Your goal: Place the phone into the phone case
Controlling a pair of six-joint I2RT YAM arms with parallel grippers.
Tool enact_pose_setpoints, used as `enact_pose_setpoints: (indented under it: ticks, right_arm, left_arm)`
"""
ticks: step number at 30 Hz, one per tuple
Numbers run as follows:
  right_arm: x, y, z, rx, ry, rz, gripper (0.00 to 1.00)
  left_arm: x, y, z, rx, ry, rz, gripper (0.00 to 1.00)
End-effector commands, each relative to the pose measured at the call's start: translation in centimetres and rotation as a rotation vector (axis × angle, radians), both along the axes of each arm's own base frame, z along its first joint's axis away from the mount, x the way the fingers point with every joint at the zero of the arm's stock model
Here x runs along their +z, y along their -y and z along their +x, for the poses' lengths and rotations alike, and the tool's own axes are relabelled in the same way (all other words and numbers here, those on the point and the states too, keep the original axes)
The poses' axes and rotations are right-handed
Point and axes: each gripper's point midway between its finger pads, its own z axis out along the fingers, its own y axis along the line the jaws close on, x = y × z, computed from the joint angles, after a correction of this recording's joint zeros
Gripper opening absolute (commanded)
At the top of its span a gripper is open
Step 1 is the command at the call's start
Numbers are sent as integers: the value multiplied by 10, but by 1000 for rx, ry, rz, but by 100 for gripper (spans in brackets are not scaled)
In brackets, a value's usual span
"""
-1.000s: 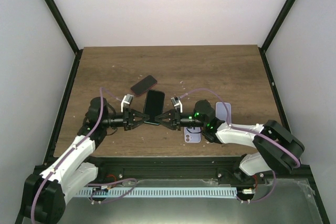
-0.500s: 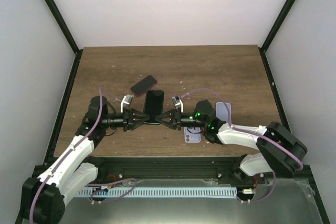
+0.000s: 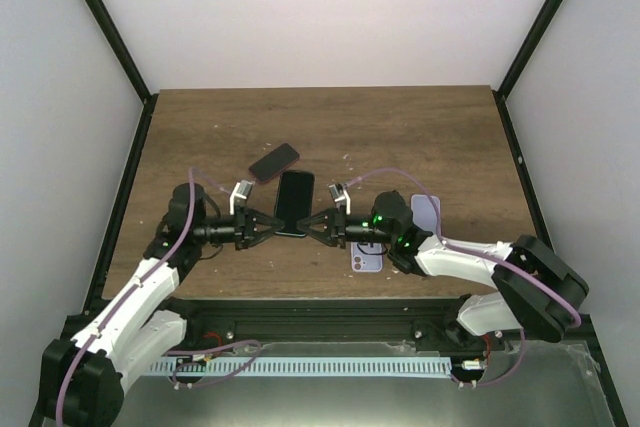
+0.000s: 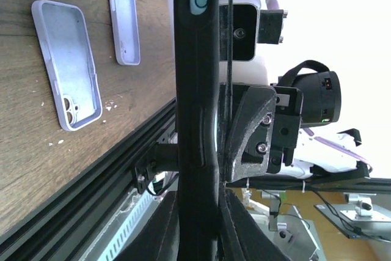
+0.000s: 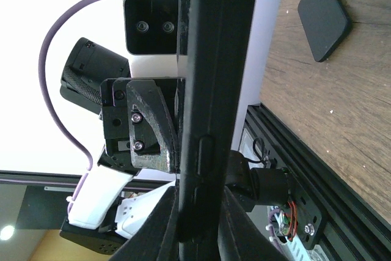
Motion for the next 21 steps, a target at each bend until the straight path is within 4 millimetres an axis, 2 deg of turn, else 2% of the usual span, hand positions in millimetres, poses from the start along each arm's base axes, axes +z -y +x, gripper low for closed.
enact_pose_setpoints:
  ticks: [1,3,7,12,18,20,21]
  right_arm:
    - [2,6,9,-61,56,-19,10]
    - [4,8,10,-72,58,-14,10]
    - [9,10,12,-94,65,-8,9]
    - [11,9,13,-94,67,-4,9]
    - [13,7,14,-89,64,2,9]
    - [14,5,14,-82,66,3,9]
    - [13,4,15,-79,64,3,9]
  left_arm:
    - [-1,-1,1,4,-12,32,23]
    - [0,-2,0,9,-19,34,39]
    - [-1,-3,-3,17,-51,25,44]
    - [1,-2,-4,25,-77,-27,44]
    - [-10,-1,-2,23,-111,-9,42]
    - [-10,-1,0,25,-112,-9,34]
    - [-11,-1,1,29,-114,-5,26]
